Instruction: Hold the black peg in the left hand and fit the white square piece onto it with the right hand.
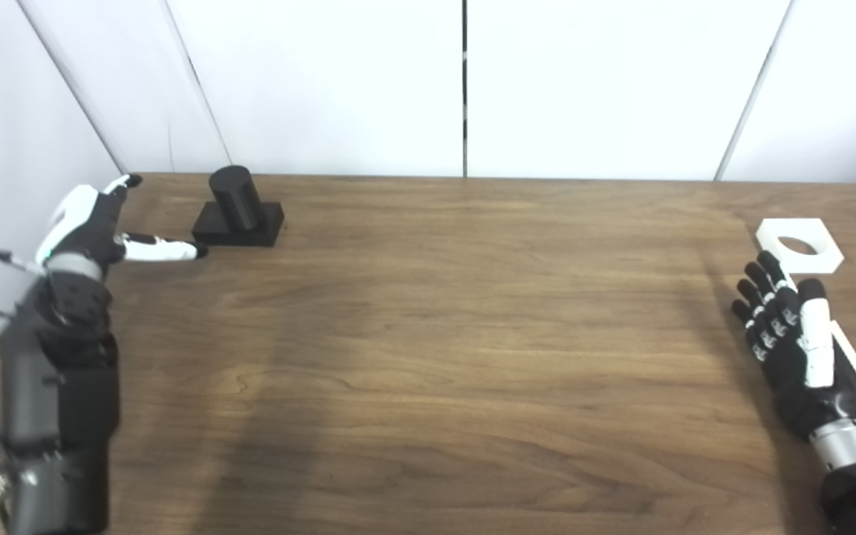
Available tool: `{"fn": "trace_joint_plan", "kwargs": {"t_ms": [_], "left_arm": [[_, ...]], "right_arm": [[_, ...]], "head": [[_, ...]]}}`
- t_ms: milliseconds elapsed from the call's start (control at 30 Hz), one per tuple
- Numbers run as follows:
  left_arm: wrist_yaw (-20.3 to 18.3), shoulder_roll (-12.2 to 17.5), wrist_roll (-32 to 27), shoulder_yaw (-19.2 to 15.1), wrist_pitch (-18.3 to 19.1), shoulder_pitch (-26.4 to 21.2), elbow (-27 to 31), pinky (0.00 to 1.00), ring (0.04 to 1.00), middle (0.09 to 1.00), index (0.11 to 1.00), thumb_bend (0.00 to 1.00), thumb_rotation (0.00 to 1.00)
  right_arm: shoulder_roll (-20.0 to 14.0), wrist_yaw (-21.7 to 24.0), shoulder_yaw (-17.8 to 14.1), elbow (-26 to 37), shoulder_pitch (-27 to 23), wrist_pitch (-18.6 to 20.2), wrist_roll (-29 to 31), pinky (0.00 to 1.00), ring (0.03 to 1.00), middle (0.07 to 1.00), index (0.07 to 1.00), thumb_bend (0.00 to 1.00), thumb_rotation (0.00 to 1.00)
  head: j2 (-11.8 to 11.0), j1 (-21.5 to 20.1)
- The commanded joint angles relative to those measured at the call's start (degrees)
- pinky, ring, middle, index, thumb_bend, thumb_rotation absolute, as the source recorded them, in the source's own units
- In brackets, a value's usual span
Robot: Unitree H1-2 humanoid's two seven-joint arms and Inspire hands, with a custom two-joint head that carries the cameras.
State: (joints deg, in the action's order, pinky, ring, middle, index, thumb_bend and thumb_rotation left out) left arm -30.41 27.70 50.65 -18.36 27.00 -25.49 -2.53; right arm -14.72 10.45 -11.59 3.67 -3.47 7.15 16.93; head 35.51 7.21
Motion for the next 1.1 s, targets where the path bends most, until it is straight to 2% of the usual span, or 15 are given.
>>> {"fn": "trace_joint_plan", "kwargs": {"t_ms": [0, 133, 300, 367, 500, 533, 667, 833, 967, 1067], "left_arm": [[-0.8, 4.0, 1.3, 1.4, -0.1, -3.5, -1.3, 1.0, 1.0, 1.0, 0.953, 1.0, 0.24], [-0.3, 8.1, -0.4, 7.3, -0.2, -5.4, -6.3, 1.0, 1.0, 1.0, 0.943, 1.0, 0.26], [-0.5, 9.4, -1.5, 10.8, -0.1, -7.2, -8.8, 1.0, 1.0, 1.0, 0.955, 1.0, 0.3], [1.2, 9.5, -3.3, 12.2, -0.4, -7.7, -10.2, 1.0, 1.0, 1.0, 0.961, 1.0, 0.33], [2.8, 8.4, -4.8, 12.9, -0.1, -7.2, -9.9, 1.0, 1.0, 1.0, 0.975, 1.0, 0.36], [3.4, 8.0, -5.1, 12.7, -0.1, -6.8, -9.3, 1.0, 1.0, 1.0, 0.972, 1.0, 0.36], [4.8, 6.2, -5.0, 12.0, -0.1, -5.9, -7.9, 1.0, 1.0, 1.0, 0.972, 1.0, 0.35], [5.3, 5.2, -3.9, 12.4, -0.1, -5.7, -7.5, 1.0, 1.0, 1.0, 0.985, 1.0, 0.38], [6.3, 5.0, -4.4, 12.8, -0.1, -5.7, -8.0, 1.0, 1.0, 1.0, 0.988, 1.0, 0.38], [7.0, 4.9, -5.2, 12.9, -0.1, -5.8, -8.4, 1.0, 1.0, 1.0, 0.975, 1.0, 0.36]], "right_arm": [[-0.3, 0.2, -0.2, 2.4, -1.3, -1.8, 0.3, 1.0, 1.0, 0.983, 1.0, 0.53, 0.93], [-1.0, 0.7, -0.4, 2.2, -1.0, -2.0, 0.4, 1.0, 1.0, 0.982, 1.0, 0.53, 0.95], [-1.6, 1.0, -1.0, 1.9, -0.4, -1.9, 0.9, 1.0, 1.0, 0.979, 1.0, 0.51, 0.99], [-1.8, 1.5, -1.2, 1.4, -0.2, -2.0, 1.4, 1.0, 1.0, 0.974, 1.0, 0.52, 0.99], [-2.1, 2.3, -1.1, -0.1, 0.0, -3.5, 1.2, 1.0, 1.0, 0.969, 1.0, 0.52, 0.99], [-2.2, 2.3, -1.1, -0.4, 0.0, -3.8, 1.1, 1.0, 1.0, 0.969, 1.0, 0.51, 1.0], [-2.5, 2.7, -1.1, -1.7, -0.1, -4.4, 1.0, 1.0, 1.0, 0.974, 1.0, 0.52, 1.0], [-3.0, 5.0, -1.0, -5.0, -0.7, -8.0, 1.4, 1.0, 1.0, 0.999, 1.0, 0.53, 1.0], [-2.4, 4.8, -1.5, -6.7, -1.0, -9.9, 1.5, 1.0, 1.0, 0.95, 1.0, 0.57, 0.9], [-2.6, 5.1, -1.6, -7.7, -1.4, -11.1, 1.4, 1.0, 1.0, 0.941, 1.0, 0.55, 0.89]], "head": [[0.0, 0.1], [-0.4, 2.7], [-0.8, 3.8], [-1.7, 5.5], [-3.3, 8.5], [-4.8, 10.9], [-7.1, 14.3], [-8.8, 15.6], [-10.1, 15.9], [-10.2, 16.0]]}}
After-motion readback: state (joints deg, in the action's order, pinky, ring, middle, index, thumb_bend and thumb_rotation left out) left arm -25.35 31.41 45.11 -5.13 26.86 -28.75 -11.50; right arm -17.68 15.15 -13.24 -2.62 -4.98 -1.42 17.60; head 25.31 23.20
